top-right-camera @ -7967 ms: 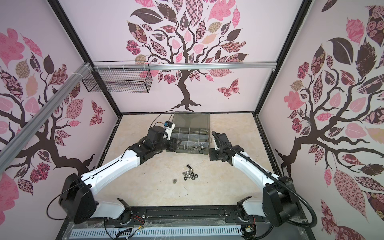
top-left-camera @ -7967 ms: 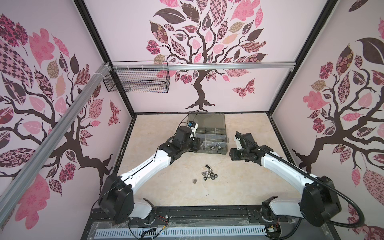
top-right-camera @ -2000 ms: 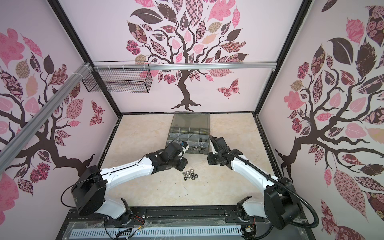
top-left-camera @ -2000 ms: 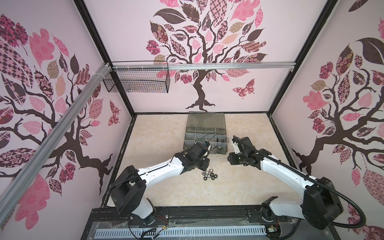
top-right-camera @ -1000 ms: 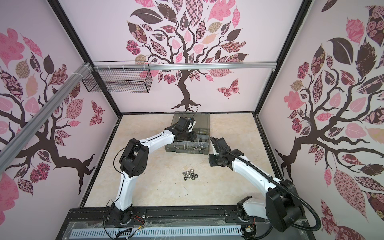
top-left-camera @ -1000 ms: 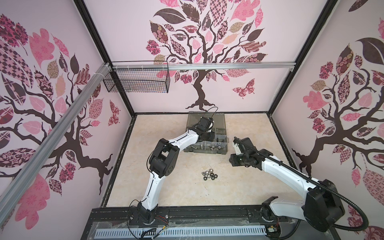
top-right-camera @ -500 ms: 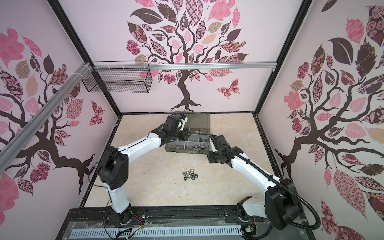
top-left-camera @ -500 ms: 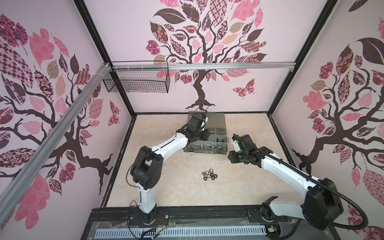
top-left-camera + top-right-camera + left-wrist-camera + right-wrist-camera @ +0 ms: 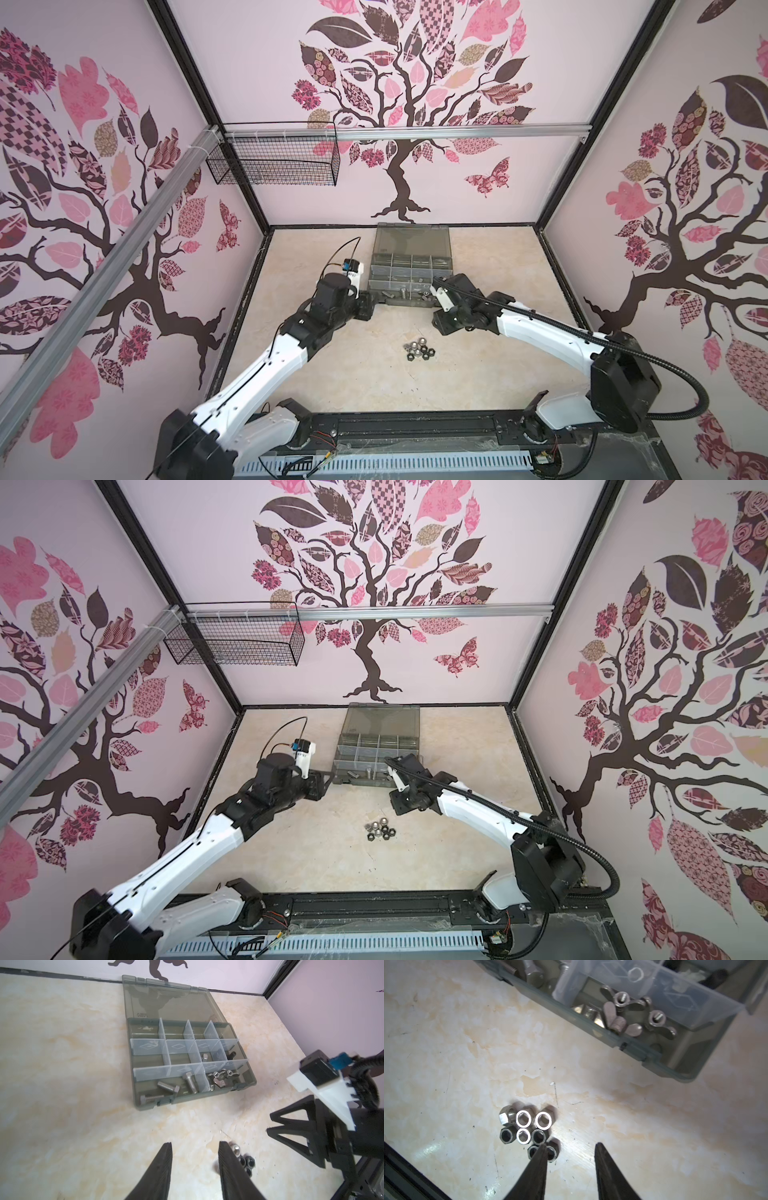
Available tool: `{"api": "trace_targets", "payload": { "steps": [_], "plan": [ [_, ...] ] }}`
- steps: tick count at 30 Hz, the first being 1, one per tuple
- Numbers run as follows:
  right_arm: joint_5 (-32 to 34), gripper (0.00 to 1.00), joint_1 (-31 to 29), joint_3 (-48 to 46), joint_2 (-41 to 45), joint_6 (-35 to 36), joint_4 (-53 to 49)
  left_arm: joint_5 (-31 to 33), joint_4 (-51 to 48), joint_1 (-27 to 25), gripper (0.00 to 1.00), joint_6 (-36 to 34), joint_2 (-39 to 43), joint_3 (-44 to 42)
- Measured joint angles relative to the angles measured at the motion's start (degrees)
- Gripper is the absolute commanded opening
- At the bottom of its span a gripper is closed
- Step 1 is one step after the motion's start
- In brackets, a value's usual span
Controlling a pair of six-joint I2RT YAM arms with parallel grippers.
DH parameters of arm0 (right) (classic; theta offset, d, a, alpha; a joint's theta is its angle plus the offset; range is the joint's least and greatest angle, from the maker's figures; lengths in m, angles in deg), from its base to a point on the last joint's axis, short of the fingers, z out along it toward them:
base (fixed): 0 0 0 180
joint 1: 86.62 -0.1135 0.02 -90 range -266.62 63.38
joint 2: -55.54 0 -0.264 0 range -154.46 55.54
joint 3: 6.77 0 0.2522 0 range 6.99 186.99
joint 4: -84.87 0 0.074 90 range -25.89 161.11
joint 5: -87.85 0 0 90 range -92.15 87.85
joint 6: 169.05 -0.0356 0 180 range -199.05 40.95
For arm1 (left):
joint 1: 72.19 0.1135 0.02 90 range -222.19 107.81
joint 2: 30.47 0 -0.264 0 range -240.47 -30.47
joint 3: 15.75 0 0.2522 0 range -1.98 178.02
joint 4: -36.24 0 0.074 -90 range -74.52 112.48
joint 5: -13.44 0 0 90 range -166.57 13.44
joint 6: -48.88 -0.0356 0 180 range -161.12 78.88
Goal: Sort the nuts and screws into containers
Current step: 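Withdraw the left gripper while the right gripper reaches toward the nut pile, then lower the right gripper onto a silver hex nut and grasp it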
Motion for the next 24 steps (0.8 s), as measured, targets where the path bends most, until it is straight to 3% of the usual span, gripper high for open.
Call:
{"api": "trace_targets", "payload": {
  "steps": [4, 9, 24],
  "plan": [
    [0.1, 0.40, -4.9, 2.9, -4.7, 0.7, 0.2, 1.1, -3.1, 0.1, 0.41, 2.3, 11.5, -6.5],
    [0.3, 0.39, -9.6, 6.6, -10.7, 0.9, 0.1, 1.7, -6.3, 0.1, 0.41, 5.6, 19.3, -10.9],
    [4.0, 0.35, -13.6, 13.3, -20.5, 1.1, -4.2, 0.5, -8.9, 0.1, 0.41, 9.2, 24.5, -14.6]
  ]
}}
